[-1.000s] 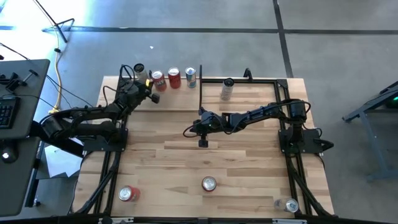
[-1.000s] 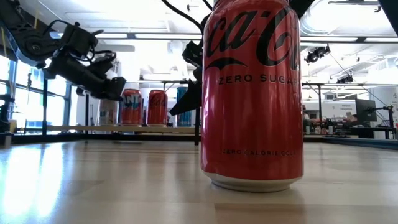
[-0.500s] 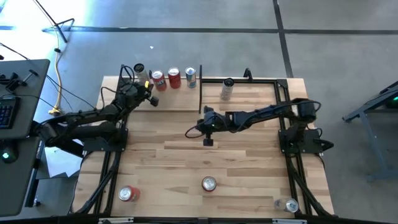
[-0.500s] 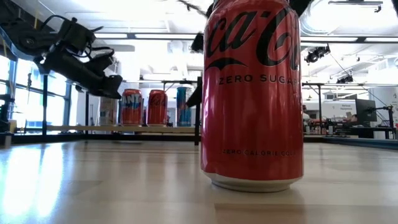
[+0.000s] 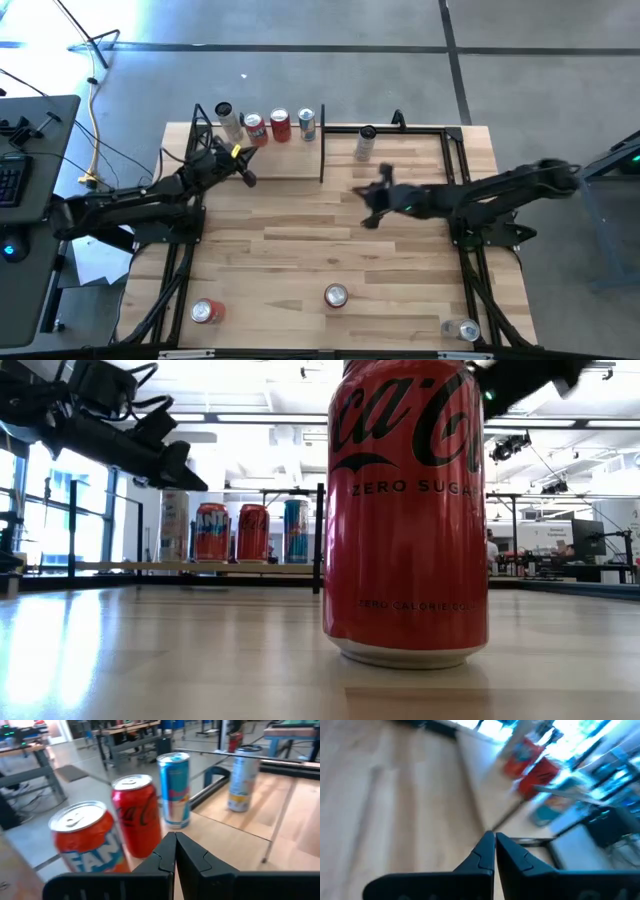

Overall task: Place canned beverage on shelf
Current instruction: Put the white and yellow soda can aligned with the other white and yellow soda can on the shelf

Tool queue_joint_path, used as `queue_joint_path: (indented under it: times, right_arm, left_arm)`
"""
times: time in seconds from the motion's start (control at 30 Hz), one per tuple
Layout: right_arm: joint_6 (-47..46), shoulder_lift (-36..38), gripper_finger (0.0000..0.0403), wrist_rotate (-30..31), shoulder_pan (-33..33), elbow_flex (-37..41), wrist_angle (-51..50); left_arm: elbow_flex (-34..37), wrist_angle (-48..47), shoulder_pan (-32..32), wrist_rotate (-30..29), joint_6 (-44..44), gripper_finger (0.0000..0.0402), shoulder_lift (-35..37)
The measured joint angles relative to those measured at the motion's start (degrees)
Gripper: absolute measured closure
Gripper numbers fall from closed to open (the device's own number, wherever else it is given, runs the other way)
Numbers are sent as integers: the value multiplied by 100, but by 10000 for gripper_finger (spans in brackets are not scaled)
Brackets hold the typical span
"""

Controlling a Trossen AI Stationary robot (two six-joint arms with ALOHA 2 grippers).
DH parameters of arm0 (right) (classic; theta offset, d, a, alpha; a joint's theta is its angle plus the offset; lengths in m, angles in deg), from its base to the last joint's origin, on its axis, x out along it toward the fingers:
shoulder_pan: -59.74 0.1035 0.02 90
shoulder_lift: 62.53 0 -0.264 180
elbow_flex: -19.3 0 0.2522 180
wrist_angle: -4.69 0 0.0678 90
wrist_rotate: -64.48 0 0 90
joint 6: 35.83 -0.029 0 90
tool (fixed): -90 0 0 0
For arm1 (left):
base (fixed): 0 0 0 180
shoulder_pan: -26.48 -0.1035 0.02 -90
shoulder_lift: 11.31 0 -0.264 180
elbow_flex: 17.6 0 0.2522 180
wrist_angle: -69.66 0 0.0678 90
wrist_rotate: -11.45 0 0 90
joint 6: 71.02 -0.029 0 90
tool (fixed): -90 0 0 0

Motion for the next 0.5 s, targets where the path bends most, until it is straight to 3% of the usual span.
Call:
queue_joint_path:
  times: [0.17,0.3,0.4,0.5]
  right_arm:
    - [-328,916,402,-14,-974,895,962]
    - [-729,1180,384,-395,-1819,857,581]
    - [-895,1118,342,-1033,-2358,627,85]
    - [-1038,929,274,-1501,-2777,409,-226]
  left_arm:
    - [2,-13,277,-2,-8,401,-1]
    - [2,-9,381,-2,-98,401,0]
    - [2,-9,388,-2,-103,401,0]
    - [2,-9,386,-2,-102,401,0]
